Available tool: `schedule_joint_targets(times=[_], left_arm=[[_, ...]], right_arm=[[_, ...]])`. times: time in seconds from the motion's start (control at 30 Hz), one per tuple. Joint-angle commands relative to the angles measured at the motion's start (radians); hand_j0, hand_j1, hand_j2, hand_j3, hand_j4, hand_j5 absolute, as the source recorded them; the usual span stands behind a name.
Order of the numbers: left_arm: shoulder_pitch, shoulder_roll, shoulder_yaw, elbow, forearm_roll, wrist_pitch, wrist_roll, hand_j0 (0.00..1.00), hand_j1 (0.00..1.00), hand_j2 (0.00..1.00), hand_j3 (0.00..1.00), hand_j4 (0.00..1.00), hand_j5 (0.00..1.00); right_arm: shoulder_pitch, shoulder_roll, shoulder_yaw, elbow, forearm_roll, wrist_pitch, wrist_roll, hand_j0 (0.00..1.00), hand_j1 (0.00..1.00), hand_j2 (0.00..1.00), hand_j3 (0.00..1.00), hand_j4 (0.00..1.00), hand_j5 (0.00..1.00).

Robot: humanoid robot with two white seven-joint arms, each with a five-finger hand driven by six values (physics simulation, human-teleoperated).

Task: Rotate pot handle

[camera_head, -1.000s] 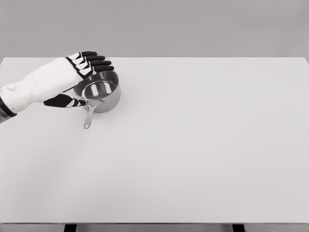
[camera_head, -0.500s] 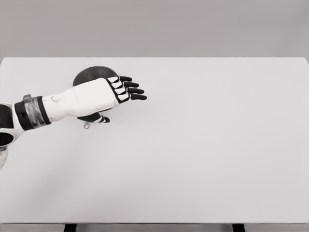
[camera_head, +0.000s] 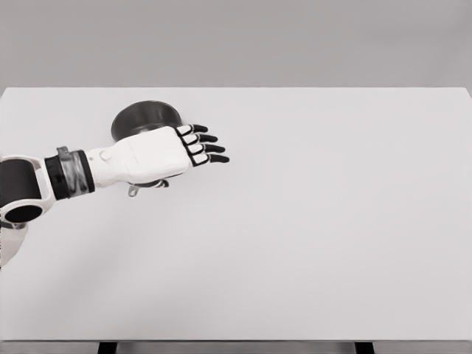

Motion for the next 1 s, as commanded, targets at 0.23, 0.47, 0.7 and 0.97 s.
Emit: schedule_joint_targets(times=[0.23, 0.47, 0.7, 0.97], left_arm=[[0.002, -0.011, -0.030, 0.001, -0.123, 0.003, 0.001, 1.00, 1.00, 1.00, 1.00, 1.00, 1.00], [0.011, 0.000, -0.027, 0.001, -0.155, 0.003, 0.001, 1.00, 1.00, 1.00, 1.00, 1.00, 1.00], [0.009, 0.008, -0.018, 0.012, -0.186, 0.003, 0.001, 1.00, 1.00, 1.00, 1.00, 1.00, 1.00], [0.012, 0.009, -0.019, 0.021, -0.201, 0.003, 0.001, 1.00, 1.00, 1.00, 1.00, 1.00, 1.00]], right_arm=[[0.000, 0.000, 0.000, 0.000, 0.000, 0.000, 0.000, 1.00, 1.00, 1.00, 1.00, 1.00, 1.00], [0.000, 0.000, 0.000, 0.000, 0.000, 0.000, 0.000, 1.00, 1.00, 1.00, 1.00, 1.00, 1.00], [0.000, 0.000, 0.000, 0.000, 0.000, 0.000, 0.000, 1.00, 1.00, 1.00, 1.00, 1.00, 1.00], [0.000, 0.000, 0.001, 0.000, 0.000, 0.000, 0.000, 1.00, 1.00, 1.00, 1.00, 1.00, 1.00]])
